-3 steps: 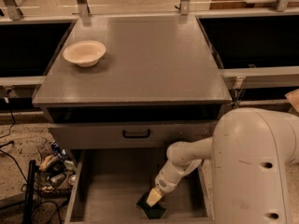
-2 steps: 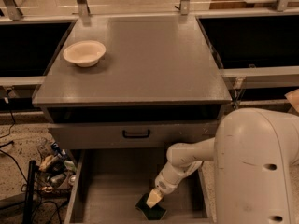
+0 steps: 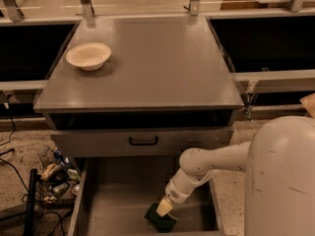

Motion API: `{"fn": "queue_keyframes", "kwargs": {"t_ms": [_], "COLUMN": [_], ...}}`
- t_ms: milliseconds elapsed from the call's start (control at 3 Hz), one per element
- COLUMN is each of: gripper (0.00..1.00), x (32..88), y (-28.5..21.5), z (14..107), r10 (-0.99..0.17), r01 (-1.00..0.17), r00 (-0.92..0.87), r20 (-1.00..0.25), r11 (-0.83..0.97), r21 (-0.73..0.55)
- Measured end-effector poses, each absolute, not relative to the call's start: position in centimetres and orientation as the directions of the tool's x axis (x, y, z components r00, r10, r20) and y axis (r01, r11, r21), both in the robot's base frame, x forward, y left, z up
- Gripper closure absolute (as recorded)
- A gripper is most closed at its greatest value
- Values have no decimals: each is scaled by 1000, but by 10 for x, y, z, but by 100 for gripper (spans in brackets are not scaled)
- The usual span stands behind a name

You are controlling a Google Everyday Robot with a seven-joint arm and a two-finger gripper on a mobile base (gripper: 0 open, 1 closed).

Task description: Pick sponge from middle drawer and place on counter

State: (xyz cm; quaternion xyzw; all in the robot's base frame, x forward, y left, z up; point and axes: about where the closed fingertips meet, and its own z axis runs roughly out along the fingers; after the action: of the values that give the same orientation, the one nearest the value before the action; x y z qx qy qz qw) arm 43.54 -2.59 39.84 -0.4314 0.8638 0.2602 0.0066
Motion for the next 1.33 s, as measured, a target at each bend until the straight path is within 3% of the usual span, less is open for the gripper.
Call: {"fn": "queue_keyframes", "kwargs": {"t_ms": [667, 1333], "gripper": [100, 100], "x": [428, 435], "y": [-49, -52], "z": [511, 536], "r10": [-761, -765], "r01": [-823, -837], "r00": [-564, -546], "r20": [-320, -341], "r11": [484, 486], "r21": [297, 250]}}
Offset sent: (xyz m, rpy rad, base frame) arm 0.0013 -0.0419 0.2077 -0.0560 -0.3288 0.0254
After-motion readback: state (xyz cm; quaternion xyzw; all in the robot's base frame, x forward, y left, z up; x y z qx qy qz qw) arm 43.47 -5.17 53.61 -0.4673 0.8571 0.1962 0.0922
